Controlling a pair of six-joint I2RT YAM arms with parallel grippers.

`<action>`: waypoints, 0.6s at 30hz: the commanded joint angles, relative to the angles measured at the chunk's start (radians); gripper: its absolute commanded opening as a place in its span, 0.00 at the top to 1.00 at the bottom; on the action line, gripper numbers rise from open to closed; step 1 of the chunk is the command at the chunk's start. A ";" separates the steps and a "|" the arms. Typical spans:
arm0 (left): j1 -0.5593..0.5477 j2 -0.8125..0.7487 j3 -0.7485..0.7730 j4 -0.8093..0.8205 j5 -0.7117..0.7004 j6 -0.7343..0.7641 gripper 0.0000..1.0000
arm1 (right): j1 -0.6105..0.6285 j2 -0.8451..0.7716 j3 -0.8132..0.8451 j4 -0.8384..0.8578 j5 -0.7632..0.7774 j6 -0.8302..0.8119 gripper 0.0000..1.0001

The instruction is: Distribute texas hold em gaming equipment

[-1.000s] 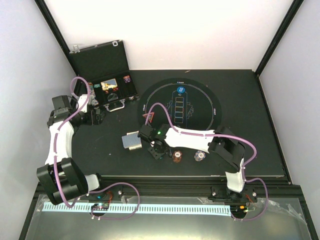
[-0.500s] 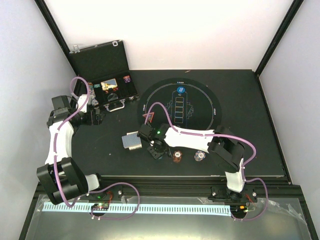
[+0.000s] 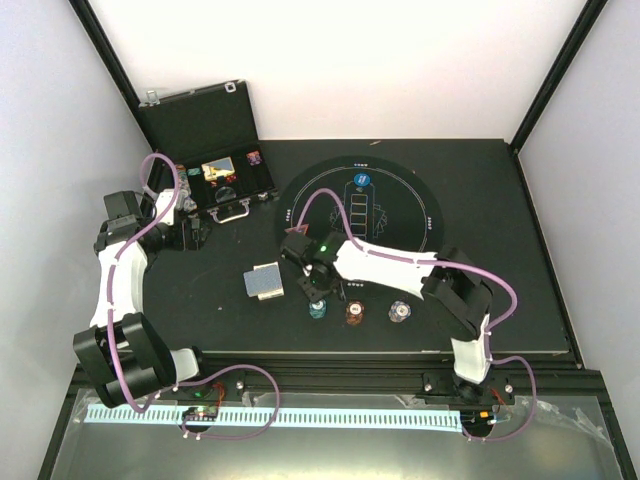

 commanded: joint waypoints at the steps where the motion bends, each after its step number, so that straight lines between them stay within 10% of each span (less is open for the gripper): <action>1: 0.012 -0.002 0.050 -0.019 0.040 0.004 0.01 | -0.084 -0.042 0.104 -0.020 0.037 -0.035 0.86; 18: 0.017 0.011 0.067 -0.030 0.055 0.000 0.01 | -0.308 0.420 0.605 -0.079 0.025 -0.135 0.88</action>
